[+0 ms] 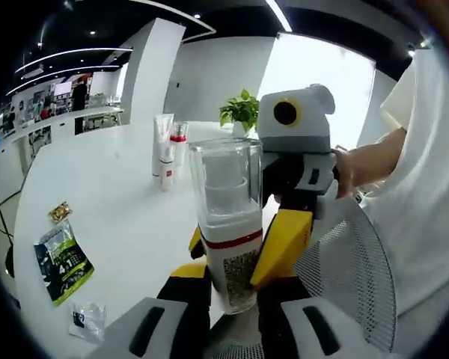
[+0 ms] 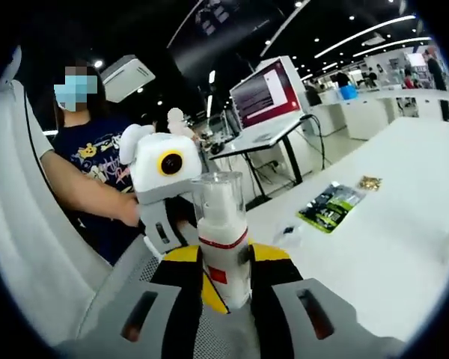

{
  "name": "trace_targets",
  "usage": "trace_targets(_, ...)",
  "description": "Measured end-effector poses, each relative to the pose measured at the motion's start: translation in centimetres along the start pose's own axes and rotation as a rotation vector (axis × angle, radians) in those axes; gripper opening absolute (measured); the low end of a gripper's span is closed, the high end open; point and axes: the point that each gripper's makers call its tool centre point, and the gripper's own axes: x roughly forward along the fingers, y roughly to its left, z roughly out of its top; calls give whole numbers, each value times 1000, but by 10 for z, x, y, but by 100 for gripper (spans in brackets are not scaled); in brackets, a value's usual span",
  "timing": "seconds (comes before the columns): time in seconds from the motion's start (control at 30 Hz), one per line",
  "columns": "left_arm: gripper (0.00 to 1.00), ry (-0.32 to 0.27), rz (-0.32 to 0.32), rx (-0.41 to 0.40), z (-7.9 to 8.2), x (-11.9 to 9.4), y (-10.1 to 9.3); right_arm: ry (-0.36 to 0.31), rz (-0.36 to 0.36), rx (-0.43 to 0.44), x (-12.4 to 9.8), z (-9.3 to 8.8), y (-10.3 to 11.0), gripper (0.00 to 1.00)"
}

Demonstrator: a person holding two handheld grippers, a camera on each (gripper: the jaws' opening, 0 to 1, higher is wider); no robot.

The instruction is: Arrange the skincare products in the storage area until every visible bottle or jar stands upright without overlapping.

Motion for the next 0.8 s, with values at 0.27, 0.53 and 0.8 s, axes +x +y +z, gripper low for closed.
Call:
trace_targets(0.27, 24, -17, 58, 52, 2, 3, 6, -18, -122, 13, -7, 0, -14, 19)
trace_targets(0.53, 33, 5, 210, 46, -4, 1, 30, -113, -312, 40, -48, 14, -61, 20)
trace_targets(0.8, 37, 43, 304, 124, -10, 3, 43, -158, -579, 20, -123, 10, -135, 20)
